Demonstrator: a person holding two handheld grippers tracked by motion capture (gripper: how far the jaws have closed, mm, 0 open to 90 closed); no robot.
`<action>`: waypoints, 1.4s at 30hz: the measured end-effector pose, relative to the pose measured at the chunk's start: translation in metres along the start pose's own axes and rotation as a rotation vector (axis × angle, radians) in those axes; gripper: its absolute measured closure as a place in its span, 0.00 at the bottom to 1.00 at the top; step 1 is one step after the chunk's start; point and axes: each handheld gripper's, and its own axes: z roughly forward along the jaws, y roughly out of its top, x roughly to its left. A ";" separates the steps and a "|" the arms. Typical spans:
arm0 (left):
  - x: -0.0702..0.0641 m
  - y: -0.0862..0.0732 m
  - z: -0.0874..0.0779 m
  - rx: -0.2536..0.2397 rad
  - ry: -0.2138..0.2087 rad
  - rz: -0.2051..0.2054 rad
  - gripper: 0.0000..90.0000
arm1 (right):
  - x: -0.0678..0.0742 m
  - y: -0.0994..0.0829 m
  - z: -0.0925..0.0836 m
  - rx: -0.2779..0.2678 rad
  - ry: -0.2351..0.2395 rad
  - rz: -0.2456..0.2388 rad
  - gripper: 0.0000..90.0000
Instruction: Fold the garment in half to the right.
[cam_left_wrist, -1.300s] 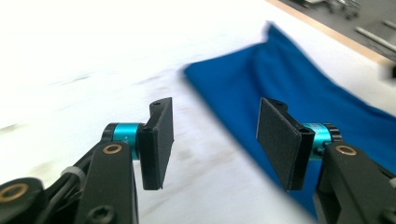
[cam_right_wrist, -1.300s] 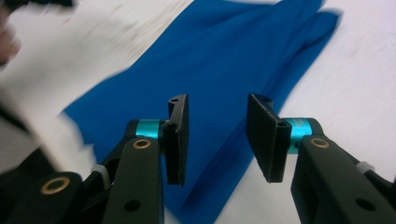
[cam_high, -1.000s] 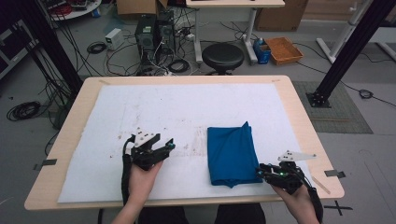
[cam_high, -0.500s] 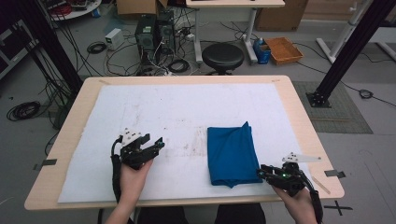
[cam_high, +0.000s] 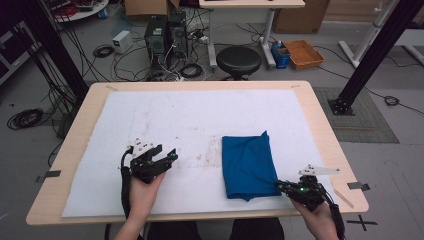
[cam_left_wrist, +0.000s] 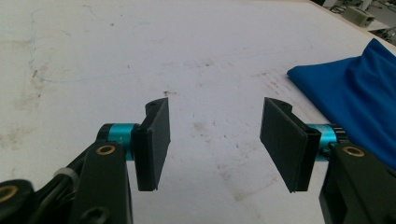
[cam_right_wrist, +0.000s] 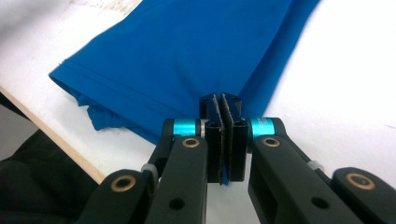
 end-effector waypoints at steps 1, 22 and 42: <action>-0.001 0.000 0.000 0.000 0.000 0.001 0.48 | 0.000 0.000 -0.003 -0.007 -0.005 0.004 0.99; -0.003 0.000 0.005 0.015 -0.026 0.023 0.47 | -0.053 0.094 0.027 -0.133 -0.109 0.104 0.73; 0.005 0.003 0.007 0.012 -0.012 0.042 0.45 | -0.072 0.117 0.089 -0.071 -0.226 0.071 0.80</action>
